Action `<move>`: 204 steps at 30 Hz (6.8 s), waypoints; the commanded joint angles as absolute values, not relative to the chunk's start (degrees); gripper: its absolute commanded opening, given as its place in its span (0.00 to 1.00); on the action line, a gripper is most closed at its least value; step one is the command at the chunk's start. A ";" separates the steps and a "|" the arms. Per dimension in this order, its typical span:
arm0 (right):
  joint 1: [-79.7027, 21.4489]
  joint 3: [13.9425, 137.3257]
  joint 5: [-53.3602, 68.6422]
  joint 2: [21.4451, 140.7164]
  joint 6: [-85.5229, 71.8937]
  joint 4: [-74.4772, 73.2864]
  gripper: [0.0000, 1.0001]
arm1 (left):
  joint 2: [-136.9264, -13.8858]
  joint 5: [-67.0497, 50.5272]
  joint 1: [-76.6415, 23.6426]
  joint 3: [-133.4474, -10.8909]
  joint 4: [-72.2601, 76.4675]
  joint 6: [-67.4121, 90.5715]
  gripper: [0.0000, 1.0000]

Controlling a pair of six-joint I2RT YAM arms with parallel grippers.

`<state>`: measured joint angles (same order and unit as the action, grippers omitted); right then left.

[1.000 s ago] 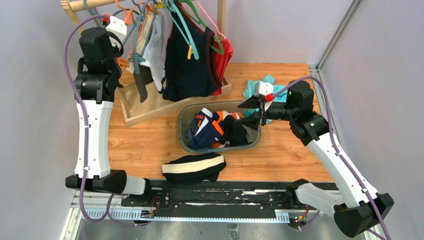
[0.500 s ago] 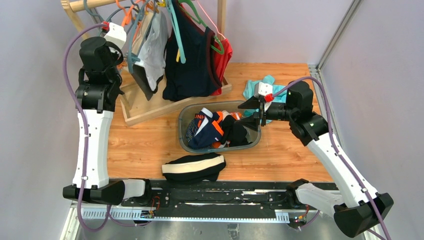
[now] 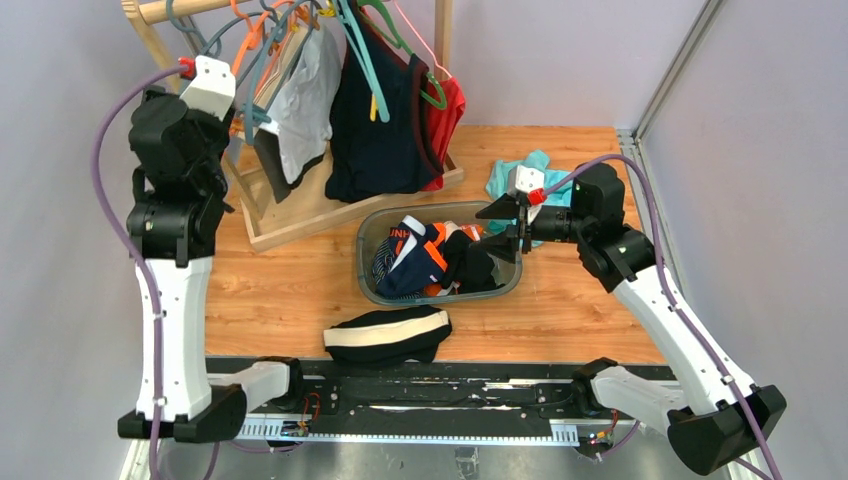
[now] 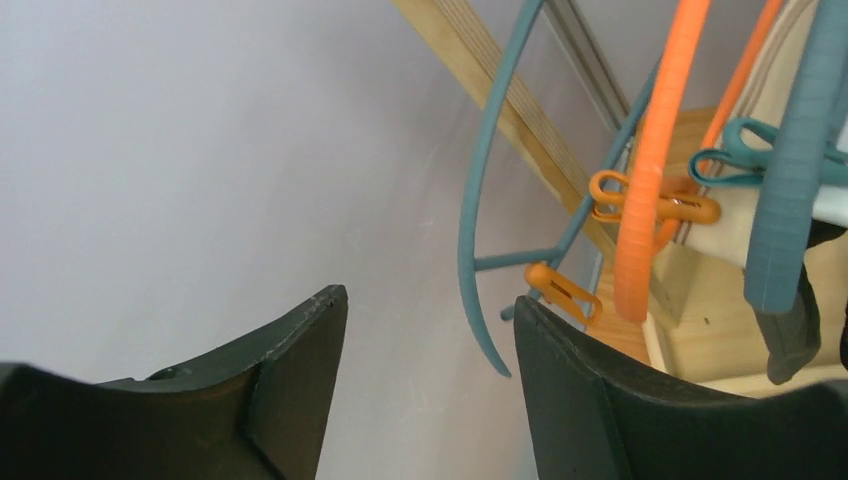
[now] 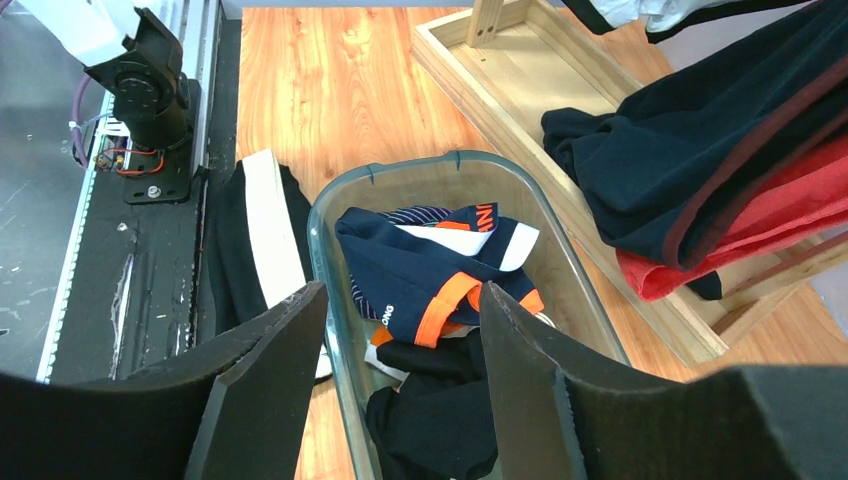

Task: Remove the underwear clipped to the hanger
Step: Place the hanger at the clothesline, then pick up the underwear from the center of the board, then place the underwear in the bin, then pick up the hanger from the clothesline.

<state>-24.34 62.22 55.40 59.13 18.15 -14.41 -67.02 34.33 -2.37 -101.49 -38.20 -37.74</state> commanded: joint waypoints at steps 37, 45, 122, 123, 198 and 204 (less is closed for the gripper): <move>-34.31 59.64 40.04 66.19 34.96 -21.44 0.59 | -55.43 -9.01 -27.42 -39.03 -54.87 -51.55 0.89; -34.29 59.42 39.99 66.10 35.31 -21.24 0.59 | -61.49 -7.17 -32.60 -34.76 -48.40 -49.75 0.89; -19.10 57.42 38.25 58.24 20.93 -12.13 0.58 | -105.53 -1.18 -40.52 -71.34 -37.64 -26.66 0.15; -19.00 57.35 38.38 58.11 20.92 -12.05 0.58 | -105.86 -0.33 -40.52 -70.59 -37.46 -26.87 0.17; -14.78 56.67 26.23 55.87 15.67 -8.96 0.56 | -77.99 -7.80 11.05 -113.45 -38.50 -8.25 0.64; -14.77 56.53 27.45 55.75 15.29 -8.88 0.56 | -81.98 -8.10 11.08 -117.53 -40.18 -9.41 0.59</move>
<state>-15.57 57.23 25.56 56.25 16.40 -10.52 -80.01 -6.72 10.48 -114.56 -39.81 -8.93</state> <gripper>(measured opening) 0.555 0.600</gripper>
